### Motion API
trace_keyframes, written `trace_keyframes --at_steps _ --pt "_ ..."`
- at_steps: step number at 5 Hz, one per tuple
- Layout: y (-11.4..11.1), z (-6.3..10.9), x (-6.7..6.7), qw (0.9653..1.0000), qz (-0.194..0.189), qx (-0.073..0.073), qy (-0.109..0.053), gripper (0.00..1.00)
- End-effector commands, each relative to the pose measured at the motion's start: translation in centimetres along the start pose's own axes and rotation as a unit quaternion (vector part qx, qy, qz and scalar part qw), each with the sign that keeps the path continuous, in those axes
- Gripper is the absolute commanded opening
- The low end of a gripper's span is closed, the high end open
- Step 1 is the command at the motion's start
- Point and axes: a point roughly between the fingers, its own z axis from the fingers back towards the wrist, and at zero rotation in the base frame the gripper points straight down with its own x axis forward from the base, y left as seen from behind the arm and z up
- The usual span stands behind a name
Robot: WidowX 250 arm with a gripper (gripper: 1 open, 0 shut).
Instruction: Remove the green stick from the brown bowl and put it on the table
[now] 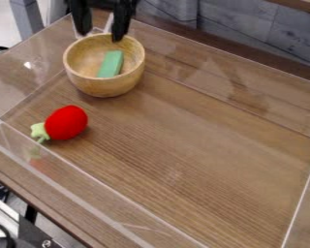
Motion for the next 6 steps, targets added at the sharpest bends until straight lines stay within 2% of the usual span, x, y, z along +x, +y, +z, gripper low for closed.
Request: trace_keyframes --at_steps 1,2,3,4,5,6 --pt "0.8 0.5 0.2 0.9996 -0.020 0.012 -0.017 1.00" --pt "1.3 -0.2 0.3 0.9990 -0.039 0.018 -0.009 1.00" --pt "1.3 -1.4 -0.1 0.9989 -0.041 0.020 -0.003 1.00" --pt "1.3 -2.3 -0.6 0.9989 -0.043 0.020 0.000 0.00" --pt "1.9 -2.3 -0.1 0.9992 -0.035 0.017 0.000 0.00" --pt "2.7 -1.2 0.3 0.9996 -0.024 0.009 -0.008 0.00"
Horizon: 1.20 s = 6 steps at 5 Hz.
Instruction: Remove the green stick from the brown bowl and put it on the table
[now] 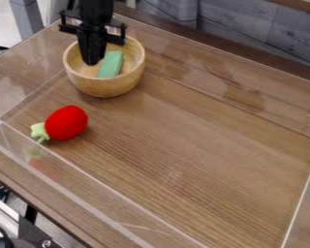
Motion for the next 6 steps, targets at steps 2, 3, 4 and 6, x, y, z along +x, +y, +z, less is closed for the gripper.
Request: trace_keyframes --at_steps 2,3,4,6 --pt "2.1 3.7 -0.1 0.9989 0.002 -0.010 -0.045 0.00" --pt "2.8 3.8 -1.0 0.9985 -0.018 -0.013 -0.051 0.00" --pt "2.1 4.6 -0.7 0.9981 -0.024 -0.016 -0.054 0.00" --pt "1.8 6.3 -0.5 0.9969 -0.043 -0.021 -0.063 0.00"
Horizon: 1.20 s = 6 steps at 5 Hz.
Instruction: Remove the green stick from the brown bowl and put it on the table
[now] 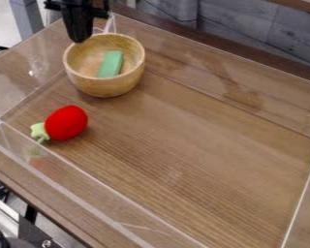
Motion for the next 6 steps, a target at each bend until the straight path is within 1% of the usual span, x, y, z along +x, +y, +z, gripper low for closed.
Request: trace_keyframes --at_steps 1,2,3,4,5,6 --pt "0.9 4.0 -0.3 0.9987 -0.007 0.014 -0.049 0.00" --pt "1.7 4.1 0.6 0.9987 -0.006 0.011 -0.049 0.00" --pt "0.6 1.9 0.3 0.9991 0.009 0.012 -0.039 1.00" --pt "-0.2 -0.3 1.2 0.9991 0.023 0.013 -0.032 1.00" --pt "-1.5 -1.5 1.3 0.9993 0.027 0.009 -0.026 1.00" --pt "-1.9 -1.4 1.4 0.9993 0.029 0.005 -0.025 1.00"
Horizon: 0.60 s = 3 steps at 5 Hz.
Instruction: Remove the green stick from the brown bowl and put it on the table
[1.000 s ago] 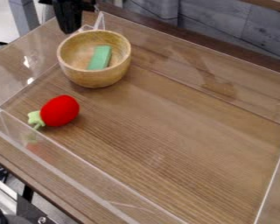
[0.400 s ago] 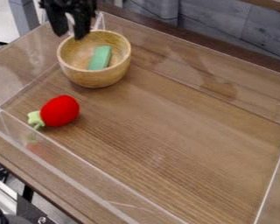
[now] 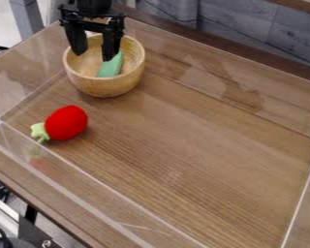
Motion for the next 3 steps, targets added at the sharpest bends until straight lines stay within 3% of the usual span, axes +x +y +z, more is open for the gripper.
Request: trace_keyframes --at_steps 1,3 --pt "-0.4 1.4 0.4 0.9998 -0.003 0.002 -0.018 1.00" --pt "-2.7 0.1 2.4 0.9991 0.039 -0.007 -0.016 1.00"
